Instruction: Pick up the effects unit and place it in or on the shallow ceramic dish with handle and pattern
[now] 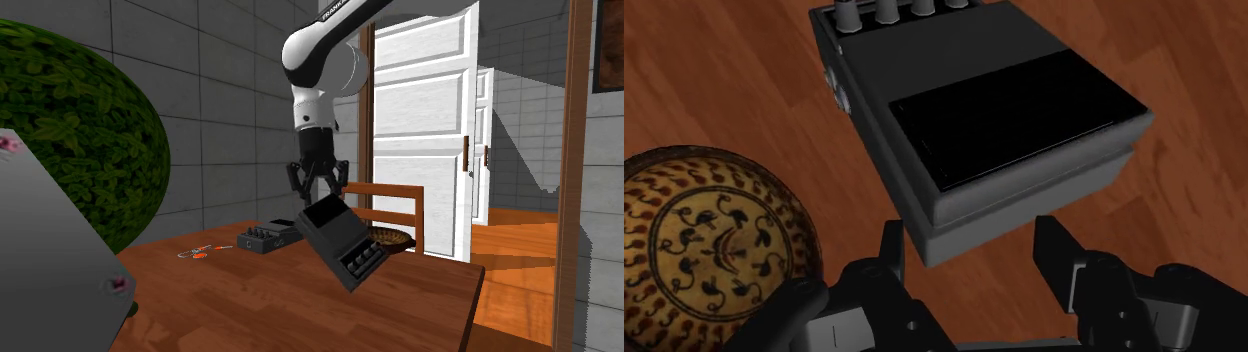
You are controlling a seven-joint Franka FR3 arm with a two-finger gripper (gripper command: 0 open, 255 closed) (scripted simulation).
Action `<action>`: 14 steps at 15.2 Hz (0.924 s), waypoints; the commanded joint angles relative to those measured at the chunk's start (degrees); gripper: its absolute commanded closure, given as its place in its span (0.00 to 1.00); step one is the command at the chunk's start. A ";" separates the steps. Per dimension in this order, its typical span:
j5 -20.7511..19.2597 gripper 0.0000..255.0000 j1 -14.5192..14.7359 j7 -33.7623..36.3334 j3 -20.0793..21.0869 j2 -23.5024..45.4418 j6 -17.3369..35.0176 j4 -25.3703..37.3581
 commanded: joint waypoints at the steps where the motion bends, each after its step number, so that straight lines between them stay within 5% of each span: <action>1: 0.27 1.00 -1.94 -2.33 -0.54 1.92 -0.83 2.58; 8: 1.33 1.00 -9.17 -9.63 -1.97 9.16 -5.19 13.80; 14: 2.59 1.00 -16.61 -14.82 -2.35 19.21 -11.93 30.54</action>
